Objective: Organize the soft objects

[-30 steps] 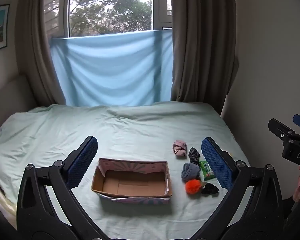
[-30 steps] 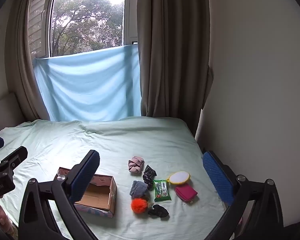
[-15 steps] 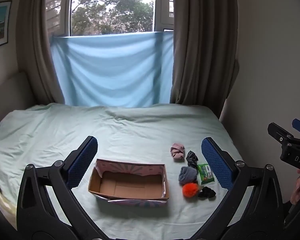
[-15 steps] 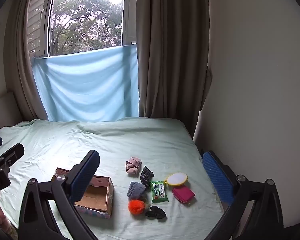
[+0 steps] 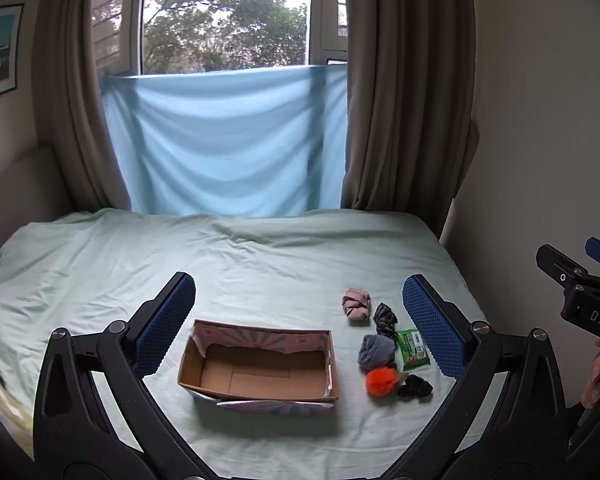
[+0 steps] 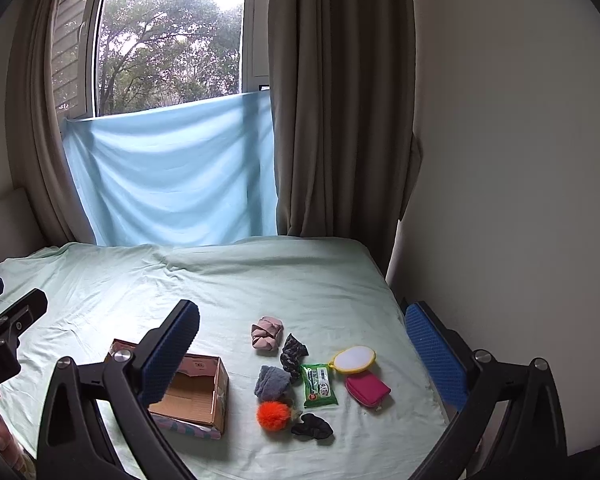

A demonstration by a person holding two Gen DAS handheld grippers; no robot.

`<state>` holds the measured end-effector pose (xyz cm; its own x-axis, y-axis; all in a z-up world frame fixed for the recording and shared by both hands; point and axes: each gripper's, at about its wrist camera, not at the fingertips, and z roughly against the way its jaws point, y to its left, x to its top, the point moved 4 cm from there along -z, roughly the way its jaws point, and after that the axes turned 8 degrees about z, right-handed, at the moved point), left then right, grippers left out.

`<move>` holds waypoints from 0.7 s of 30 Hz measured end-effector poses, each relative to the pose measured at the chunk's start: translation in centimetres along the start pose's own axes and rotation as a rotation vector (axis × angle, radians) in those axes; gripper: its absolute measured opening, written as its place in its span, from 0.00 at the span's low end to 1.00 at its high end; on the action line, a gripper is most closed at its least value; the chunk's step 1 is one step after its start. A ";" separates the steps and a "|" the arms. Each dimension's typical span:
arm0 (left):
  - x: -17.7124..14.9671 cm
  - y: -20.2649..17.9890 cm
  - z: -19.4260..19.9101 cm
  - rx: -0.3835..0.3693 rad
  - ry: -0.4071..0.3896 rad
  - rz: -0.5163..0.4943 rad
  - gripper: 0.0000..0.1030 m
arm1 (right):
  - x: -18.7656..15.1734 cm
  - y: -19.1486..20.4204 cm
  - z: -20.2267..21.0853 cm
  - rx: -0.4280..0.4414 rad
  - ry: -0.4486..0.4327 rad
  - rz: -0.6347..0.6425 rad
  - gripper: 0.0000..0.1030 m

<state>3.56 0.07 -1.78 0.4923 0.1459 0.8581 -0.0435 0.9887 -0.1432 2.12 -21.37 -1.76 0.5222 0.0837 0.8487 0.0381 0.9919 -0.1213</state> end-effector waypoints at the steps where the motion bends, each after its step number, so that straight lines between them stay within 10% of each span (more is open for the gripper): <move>1: 0.0 0.0 0.0 0.001 0.001 -0.001 1.00 | 0.0 0.0 0.0 0.000 -0.001 0.001 1.00; 21: 0.1 -0.3 0.1 0.008 -0.001 -0.016 1.00 | -0.1 0.0 -0.1 0.011 -0.003 -0.015 1.00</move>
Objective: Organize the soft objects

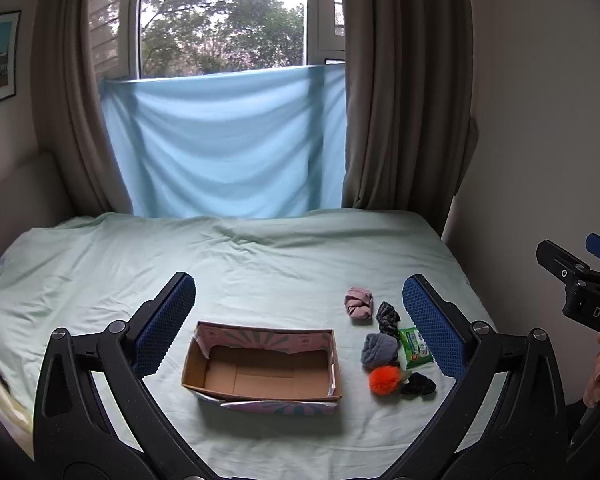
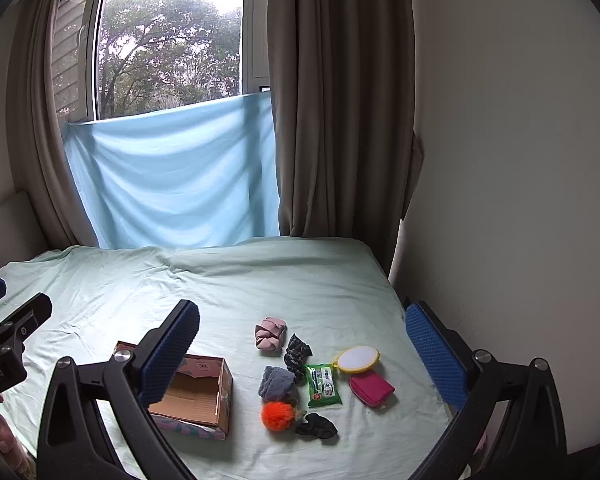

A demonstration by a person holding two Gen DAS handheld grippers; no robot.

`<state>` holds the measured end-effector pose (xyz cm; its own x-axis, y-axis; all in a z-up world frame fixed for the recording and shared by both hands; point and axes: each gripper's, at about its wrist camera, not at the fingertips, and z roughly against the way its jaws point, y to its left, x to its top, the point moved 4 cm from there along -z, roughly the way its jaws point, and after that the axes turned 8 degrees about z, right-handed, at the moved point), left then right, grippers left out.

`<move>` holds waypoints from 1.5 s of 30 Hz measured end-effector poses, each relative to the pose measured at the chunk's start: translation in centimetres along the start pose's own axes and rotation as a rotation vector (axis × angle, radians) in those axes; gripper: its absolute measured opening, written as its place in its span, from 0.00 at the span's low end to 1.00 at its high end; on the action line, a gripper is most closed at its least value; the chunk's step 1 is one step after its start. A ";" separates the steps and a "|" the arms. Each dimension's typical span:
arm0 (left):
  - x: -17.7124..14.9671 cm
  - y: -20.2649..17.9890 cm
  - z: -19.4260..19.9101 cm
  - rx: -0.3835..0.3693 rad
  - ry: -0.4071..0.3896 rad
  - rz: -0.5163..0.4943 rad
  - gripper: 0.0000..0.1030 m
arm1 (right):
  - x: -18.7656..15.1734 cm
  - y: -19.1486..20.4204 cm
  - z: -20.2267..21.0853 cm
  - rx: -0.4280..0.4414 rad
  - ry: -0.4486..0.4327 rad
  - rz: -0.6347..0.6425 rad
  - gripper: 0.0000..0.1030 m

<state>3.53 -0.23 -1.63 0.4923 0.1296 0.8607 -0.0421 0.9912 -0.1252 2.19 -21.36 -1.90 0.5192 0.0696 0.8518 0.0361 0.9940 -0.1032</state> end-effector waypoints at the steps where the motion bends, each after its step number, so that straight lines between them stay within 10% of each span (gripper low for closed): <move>1: 0.0 0.0 0.0 0.000 0.001 0.001 1.00 | 0.0 0.0 0.0 0.001 -0.001 -0.001 1.00; 45: -0.2 0.6 -0.9 -0.006 0.054 -0.010 1.00 | -0.5 0.7 0.2 -0.002 -0.018 -0.007 1.00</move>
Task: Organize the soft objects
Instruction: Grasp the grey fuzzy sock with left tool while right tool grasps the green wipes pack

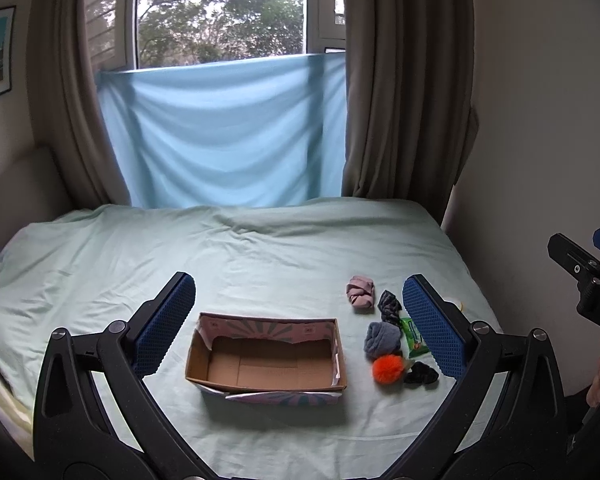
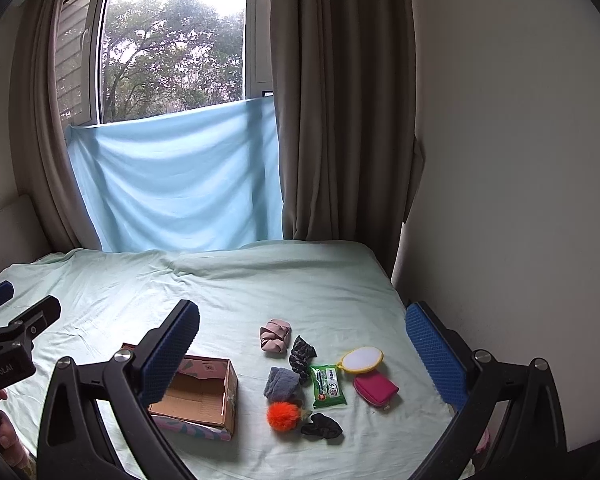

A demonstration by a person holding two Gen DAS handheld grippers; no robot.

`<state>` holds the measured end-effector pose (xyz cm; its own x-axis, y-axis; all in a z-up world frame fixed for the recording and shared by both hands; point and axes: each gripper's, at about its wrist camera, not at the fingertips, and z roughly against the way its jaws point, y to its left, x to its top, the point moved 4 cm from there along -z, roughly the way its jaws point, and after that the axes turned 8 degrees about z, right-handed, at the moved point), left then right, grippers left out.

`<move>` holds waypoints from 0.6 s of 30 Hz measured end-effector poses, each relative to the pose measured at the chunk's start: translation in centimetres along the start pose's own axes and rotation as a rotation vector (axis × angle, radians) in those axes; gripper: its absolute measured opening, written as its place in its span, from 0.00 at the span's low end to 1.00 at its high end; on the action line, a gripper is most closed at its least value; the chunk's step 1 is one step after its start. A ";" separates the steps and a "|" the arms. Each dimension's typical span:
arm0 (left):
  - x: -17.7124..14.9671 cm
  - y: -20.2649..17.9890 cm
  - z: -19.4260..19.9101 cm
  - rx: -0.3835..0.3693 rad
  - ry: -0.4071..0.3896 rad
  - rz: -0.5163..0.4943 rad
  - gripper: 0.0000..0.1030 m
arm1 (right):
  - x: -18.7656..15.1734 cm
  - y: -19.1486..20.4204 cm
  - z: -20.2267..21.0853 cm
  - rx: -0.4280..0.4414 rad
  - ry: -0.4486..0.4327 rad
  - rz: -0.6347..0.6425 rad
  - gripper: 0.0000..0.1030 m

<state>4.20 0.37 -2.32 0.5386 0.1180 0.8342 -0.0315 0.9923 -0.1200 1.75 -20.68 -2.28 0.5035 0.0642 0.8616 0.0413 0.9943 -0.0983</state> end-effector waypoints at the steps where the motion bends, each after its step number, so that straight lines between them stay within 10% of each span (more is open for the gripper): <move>1: -0.1 0.1 -0.2 -0.008 0.010 -0.001 1.00 | -0.1 0.0 0.0 -0.005 0.002 -0.002 1.00; 18: -5.8 -6.4 -12.1 -0.071 0.232 0.025 1.00 | -4.3 -4.8 -7.2 -0.009 0.133 -0.018 1.00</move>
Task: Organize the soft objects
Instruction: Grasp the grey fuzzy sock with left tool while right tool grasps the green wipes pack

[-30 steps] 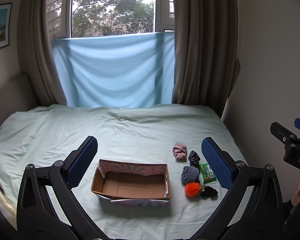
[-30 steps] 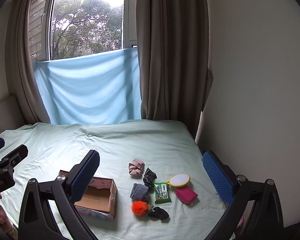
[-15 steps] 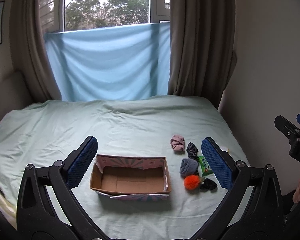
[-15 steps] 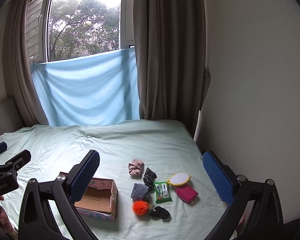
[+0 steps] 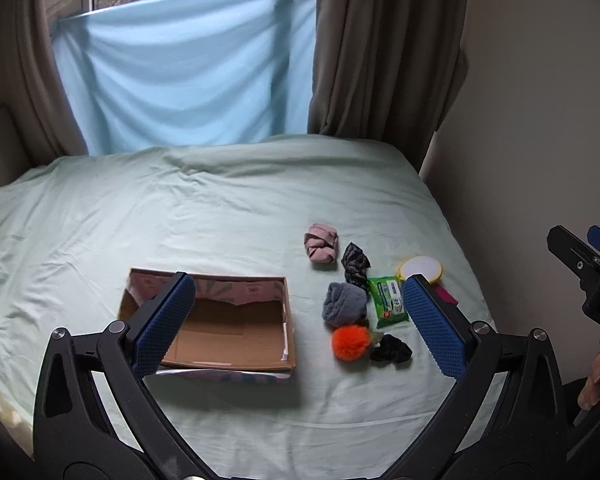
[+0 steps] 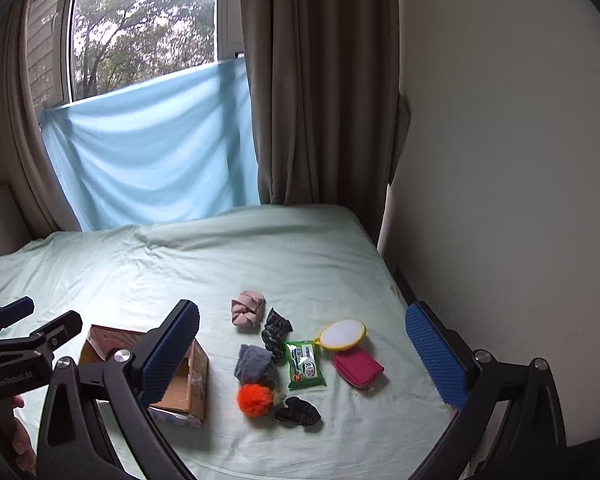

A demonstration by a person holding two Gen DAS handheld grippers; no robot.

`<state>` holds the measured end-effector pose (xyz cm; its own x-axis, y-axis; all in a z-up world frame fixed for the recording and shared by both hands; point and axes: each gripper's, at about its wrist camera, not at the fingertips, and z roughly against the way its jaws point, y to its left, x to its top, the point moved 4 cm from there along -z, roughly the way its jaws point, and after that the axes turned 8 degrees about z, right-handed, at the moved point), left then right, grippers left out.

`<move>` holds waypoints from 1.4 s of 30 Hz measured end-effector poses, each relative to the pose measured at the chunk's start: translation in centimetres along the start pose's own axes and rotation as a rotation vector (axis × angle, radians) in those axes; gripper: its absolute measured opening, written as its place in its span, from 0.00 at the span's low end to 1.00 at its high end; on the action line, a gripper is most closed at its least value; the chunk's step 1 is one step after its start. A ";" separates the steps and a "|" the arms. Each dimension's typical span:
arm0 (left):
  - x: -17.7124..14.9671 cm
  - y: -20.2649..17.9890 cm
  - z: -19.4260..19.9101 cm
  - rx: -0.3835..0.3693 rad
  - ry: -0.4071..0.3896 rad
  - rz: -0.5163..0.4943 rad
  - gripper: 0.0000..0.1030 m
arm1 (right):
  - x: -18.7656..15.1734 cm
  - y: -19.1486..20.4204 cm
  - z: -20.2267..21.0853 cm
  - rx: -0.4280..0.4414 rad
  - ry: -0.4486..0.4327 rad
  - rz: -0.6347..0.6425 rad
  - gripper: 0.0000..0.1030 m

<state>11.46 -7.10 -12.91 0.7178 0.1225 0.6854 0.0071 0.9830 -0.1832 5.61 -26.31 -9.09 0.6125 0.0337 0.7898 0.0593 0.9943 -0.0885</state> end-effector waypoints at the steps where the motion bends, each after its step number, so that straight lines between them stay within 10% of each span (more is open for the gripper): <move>1: -0.4 -0.5 -1.3 0.001 0.017 0.009 1.00 | -0.3 -0.3 -1.0 0.009 0.010 0.009 1.00; 25: -7.6 -7.7 -33.0 0.169 0.460 -0.097 1.00 | -15.7 0.1 -29.9 0.283 0.239 0.285 0.92; 35: -12.7 -7.2 -39.0 0.174 0.617 -0.110 0.96 | -21.0 1.9 -37.1 0.280 0.357 0.259 0.78; 42: -14.1 -7.9 -40.5 0.145 0.662 -0.091 0.73 | -22.0 2.9 -38.6 0.309 0.345 0.296 0.58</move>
<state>29.52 -22.11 -49.66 0.9936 -0.0256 0.1098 0.0276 0.9995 -0.0170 22.71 -28.07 -50.10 0.7940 0.3331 0.5085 -0.3571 0.9325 -0.0533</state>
